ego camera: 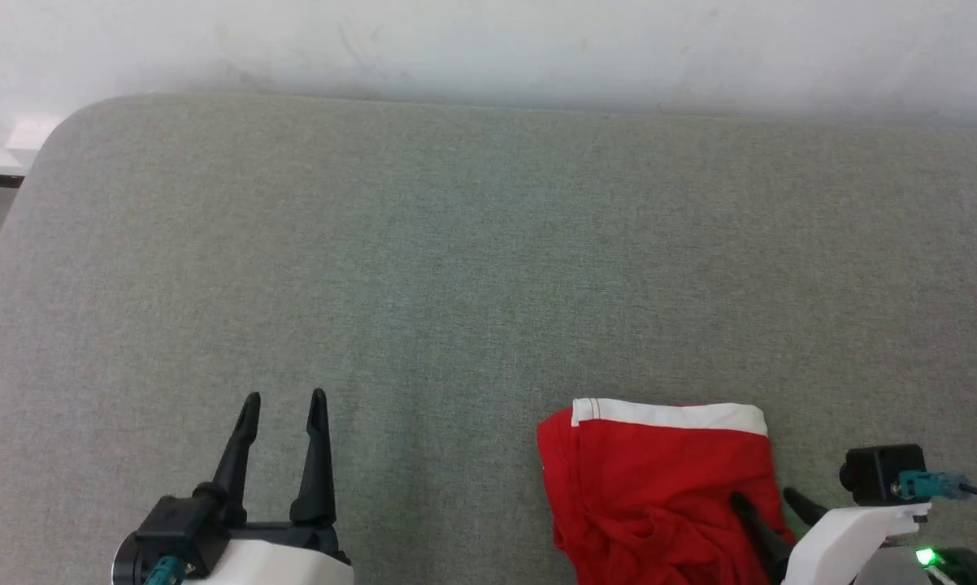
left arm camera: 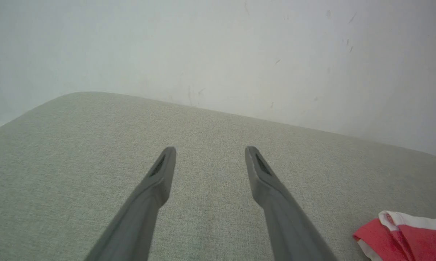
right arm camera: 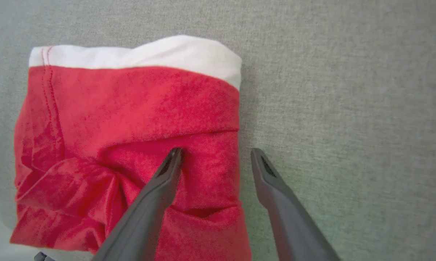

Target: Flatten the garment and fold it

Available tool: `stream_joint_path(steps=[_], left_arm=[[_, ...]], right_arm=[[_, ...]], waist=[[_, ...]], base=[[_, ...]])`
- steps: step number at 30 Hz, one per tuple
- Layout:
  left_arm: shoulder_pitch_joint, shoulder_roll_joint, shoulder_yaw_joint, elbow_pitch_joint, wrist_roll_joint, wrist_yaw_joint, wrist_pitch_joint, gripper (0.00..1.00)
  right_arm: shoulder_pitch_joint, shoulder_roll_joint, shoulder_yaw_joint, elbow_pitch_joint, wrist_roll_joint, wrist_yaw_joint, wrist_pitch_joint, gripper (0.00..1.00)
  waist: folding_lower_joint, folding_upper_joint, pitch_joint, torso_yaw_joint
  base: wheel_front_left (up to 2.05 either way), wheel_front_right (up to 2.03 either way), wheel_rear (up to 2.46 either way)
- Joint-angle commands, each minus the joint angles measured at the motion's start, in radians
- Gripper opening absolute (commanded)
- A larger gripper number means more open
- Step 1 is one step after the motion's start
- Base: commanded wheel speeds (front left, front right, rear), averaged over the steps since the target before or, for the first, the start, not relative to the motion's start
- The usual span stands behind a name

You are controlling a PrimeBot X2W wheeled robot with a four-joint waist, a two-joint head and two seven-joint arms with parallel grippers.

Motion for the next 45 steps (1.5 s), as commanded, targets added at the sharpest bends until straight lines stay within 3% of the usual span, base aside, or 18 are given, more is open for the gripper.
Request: stream_joint_path(steps=[1, 12, 13, 15, 24, 30, 45], left_arm=[[-0.018, 0.008, 0.000, -0.003, 0.006, -0.007, -0.005, 1.00], [-0.020, 0.020, -0.010, 0.010, 0.009, -0.010, -0.001, 1.00], [-0.020, 0.022, -0.011, 0.009, 0.009, -0.009, 0.000, 1.00], [-0.019, 0.026, -0.013, 0.006, 0.011, -0.009, 0.002, 1.00], [-0.007, 0.027, -0.024, -0.035, 0.014, 0.000, 0.004, 1.00], [-0.003, 0.028, -0.033, -0.063, 0.020, 0.005, 0.004, 1.00], [-0.095, 0.067, -0.020, -0.127, 0.029, 0.001, 0.005, 1.00]], right_arm=[[-0.009, 0.000, -0.003, 0.014, -0.001, -0.001, 0.005, 1.00], [-0.039, 0.000, 0.039, 0.214, 0.162, -0.001, 0.024, 1.00], [-0.047, 0.000, 0.048, 0.232, 0.162, -0.001, 0.025, 0.44], [-0.062, 0.000, 0.049, 0.261, 0.164, -0.001, 0.012, 0.00], [-0.110, 0.000, 0.033, 0.234, 0.087, -0.001, -0.059, 0.00], [-0.137, -0.006, 0.011, 0.151, 0.006, -0.001, -0.017, 0.00], [-0.374, -0.187, 0.019, 0.107, -0.068, -0.001, 0.143, 0.00]], waist=[[-0.0001, 0.0000, 0.000, 0.006], [-0.0001, 0.0000, -0.026, 0.032], [-0.0001, 0.0000, -0.030, 0.032], [-0.0001, 0.0000, -0.036, 0.031], [-0.0001, 0.0000, -0.066, -0.004], [-0.0001, 0.0000, -0.058, -0.051], [-0.0001, 0.0000, 0.067, -0.208]], base=[[0.00, 0.00, 0.00], [0.00, 0.00, 0.00], [0.00, 0.00, 0.00], [0.00, 0.00, 0.00], [0.00, 0.00, 0.00], [0.00, 0.00, 0.00], [0.00, 0.00, 0.00]])
